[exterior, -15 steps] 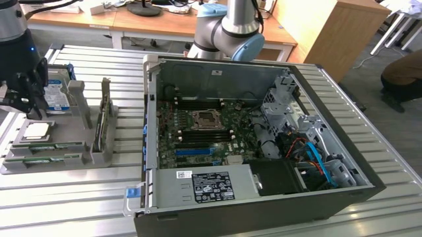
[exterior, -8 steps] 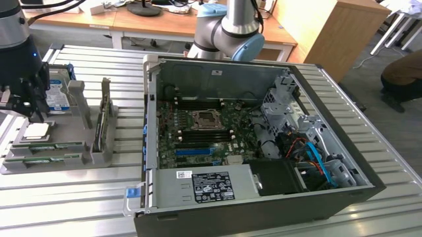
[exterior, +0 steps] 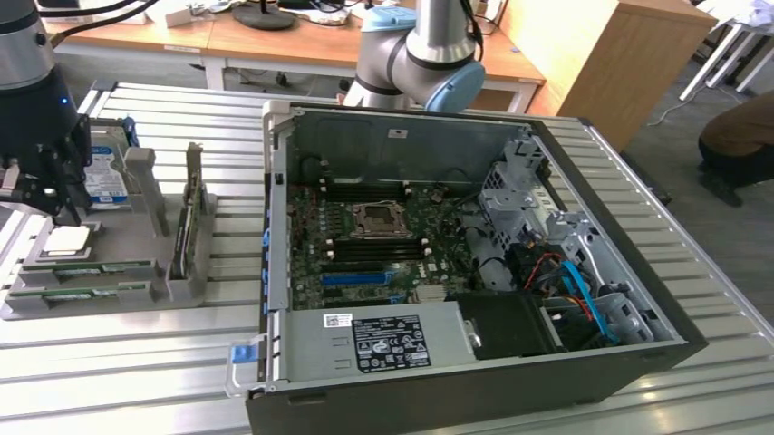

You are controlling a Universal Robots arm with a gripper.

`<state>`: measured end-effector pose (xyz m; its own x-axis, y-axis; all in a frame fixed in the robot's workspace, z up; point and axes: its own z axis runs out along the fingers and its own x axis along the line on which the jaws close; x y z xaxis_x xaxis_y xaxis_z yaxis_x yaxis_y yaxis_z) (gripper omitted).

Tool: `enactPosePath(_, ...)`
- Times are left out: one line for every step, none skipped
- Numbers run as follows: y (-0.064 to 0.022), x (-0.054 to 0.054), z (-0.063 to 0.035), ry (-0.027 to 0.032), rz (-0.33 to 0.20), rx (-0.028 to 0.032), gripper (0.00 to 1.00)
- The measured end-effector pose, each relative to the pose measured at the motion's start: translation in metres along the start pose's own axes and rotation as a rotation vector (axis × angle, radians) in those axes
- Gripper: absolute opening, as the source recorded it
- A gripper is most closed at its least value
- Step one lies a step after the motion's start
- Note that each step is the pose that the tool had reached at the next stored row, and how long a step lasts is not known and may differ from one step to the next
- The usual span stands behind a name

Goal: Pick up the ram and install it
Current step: 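Pick up the ram and move it above insertion slot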

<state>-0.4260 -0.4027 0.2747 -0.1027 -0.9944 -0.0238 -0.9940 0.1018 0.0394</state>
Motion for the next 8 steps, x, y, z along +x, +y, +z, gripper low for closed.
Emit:
enactPosePath(0.0, 0.0, 0.0001, 0.0, -0.002, 0.0001, 0.36)
enactPosePath(0.0, 0.0, 0.0002, 0.0001, -0.004, 0.0001, 0.36)
enactPosePath(0.0, 0.0, 0.0002, 0.0001, -0.006, 0.0002, 0.36)
enactPosePath(0.0, 0.0, 0.0003, 0.0002, -0.008, 0.0001, 0.36)
enactPosePath(0.0, 0.0, 0.0003, 0.0003, -0.009, 0.0, 0.36)
enactPosePath(0.0, 0.0, 0.0004, 0.0004, -0.012, 0.0, 0.36)
enactPosePath(0.0, 0.0, 0.0005, 0.0005, -0.015, 0.0, 0.36)
enactPosePath(0.0, 0.0, 0.0005, 0.0006, -0.018, -0.0001, 0.36)
